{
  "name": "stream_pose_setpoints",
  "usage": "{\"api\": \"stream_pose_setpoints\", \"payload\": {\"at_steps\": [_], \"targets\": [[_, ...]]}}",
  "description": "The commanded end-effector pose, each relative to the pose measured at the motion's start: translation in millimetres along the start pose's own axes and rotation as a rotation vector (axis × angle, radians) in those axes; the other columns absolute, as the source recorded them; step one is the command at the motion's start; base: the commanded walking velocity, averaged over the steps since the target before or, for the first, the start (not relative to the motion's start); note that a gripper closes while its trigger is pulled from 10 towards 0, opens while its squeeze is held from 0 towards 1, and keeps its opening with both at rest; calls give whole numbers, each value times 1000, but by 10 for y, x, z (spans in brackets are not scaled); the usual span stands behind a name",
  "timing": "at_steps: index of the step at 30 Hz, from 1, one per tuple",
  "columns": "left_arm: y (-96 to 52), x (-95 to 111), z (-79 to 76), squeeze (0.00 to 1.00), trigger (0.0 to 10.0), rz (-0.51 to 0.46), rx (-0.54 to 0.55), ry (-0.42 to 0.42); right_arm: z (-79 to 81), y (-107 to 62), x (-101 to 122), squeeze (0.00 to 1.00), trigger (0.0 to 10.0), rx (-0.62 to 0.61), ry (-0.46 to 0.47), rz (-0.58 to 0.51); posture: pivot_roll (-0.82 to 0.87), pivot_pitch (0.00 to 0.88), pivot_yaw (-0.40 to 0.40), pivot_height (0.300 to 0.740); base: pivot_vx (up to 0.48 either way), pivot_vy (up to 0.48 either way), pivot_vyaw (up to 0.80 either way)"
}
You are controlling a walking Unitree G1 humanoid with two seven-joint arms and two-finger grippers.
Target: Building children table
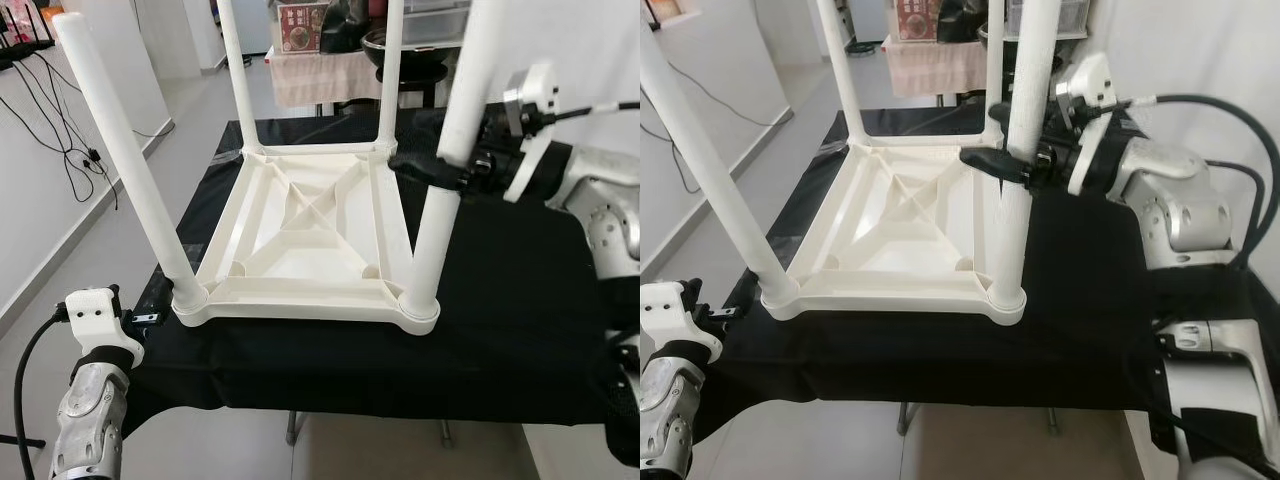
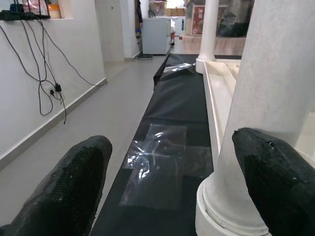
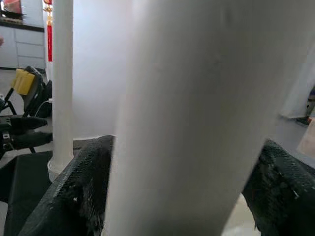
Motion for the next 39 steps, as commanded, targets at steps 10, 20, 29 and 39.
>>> {"api": "stream_pose_setpoints", "payload": {"at_steps": [10, 20, 29, 39], "targets": [[25, 143, -307, 0, 10000, -30, -243, -4, 77, 142, -24, 0, 10000, 45, -14, 6, -123, 17, 42, 740, 0, 0, 0], [20, 130, -283, 0, 10000, -10, -274, 10, 64, 179, -13, 0, 10000, 45, -15, 0, -123, 12, 42, 740, 0, 0, 0], [208, 111, -35, 0, 10000, 15, -176, 72, 72, 176, 61, 0, 10000, 46, -30, -18, -134, 23, 45, 740, 0, 0, 0], [311, -66, 123, 0, 10000, 85, -113, 74, 13, 79, 176, 0, 10000, 14, -55, -22, -161, 40, 44, 740, 0, 0, 0]]}}
Point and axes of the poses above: a point about 5 cm out from each wrist's last joint towards the gripper, its own y axis pointing out of the wrist towards the gripper, its own x axis along the axis of the wrist's last joint, z = x × y, the point moved 3 cm from there along y, pointing out of the wrist towards the gripper, and after that the axes turned 8 degrees about y, right-handed, at the moved point
